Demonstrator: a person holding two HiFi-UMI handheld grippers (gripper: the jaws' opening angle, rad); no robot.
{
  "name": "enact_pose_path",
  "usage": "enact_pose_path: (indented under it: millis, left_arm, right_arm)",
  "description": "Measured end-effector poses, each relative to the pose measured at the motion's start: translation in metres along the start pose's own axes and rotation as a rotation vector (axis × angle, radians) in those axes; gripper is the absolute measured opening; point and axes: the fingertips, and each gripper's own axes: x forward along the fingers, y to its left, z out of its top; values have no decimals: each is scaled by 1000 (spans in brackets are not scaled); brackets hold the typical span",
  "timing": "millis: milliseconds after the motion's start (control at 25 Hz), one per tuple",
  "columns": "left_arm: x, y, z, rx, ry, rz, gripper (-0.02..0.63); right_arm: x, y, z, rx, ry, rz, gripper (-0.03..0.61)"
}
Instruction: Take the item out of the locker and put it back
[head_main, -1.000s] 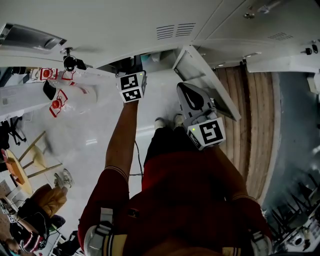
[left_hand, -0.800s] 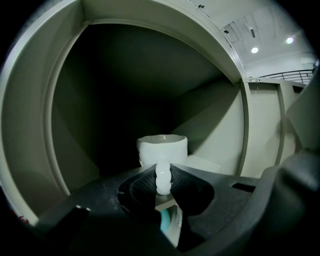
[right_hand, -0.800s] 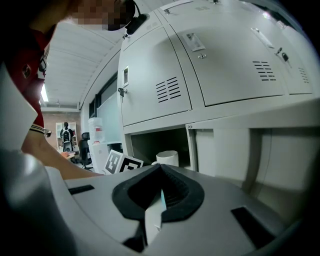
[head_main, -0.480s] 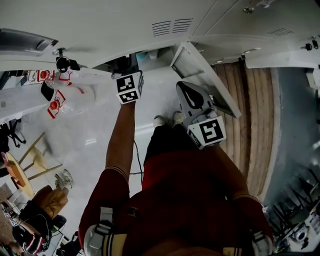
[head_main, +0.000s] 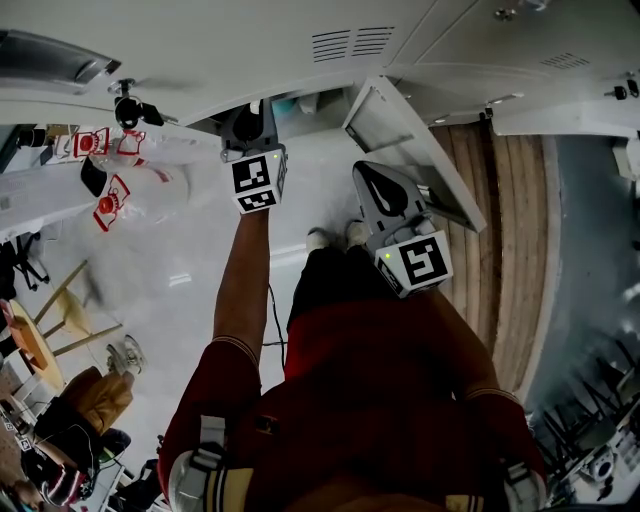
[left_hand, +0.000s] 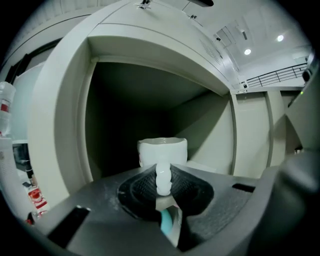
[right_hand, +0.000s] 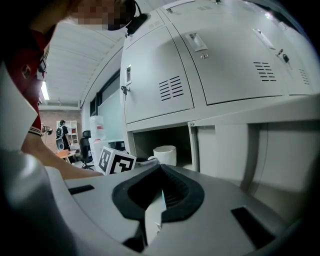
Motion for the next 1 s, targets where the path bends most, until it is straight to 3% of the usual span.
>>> enact_pose_path:
  millis: [360, 720, 1000]
  left_arm:
    - [-25, -8, 5, -13, -26, -10, 46]
    - [-57, -17, -1, -26, 3, -23, 46]
    - [-81, -21, 13, -33, -59, -22, 46]
  right_arm:
    - [-6, 7, -3, -1, -3, 7, -2]
    - [-13, 18, -6, 0, -3, 16, -2]
    - [-17, 24, -7, 3, -7, 19, -2]
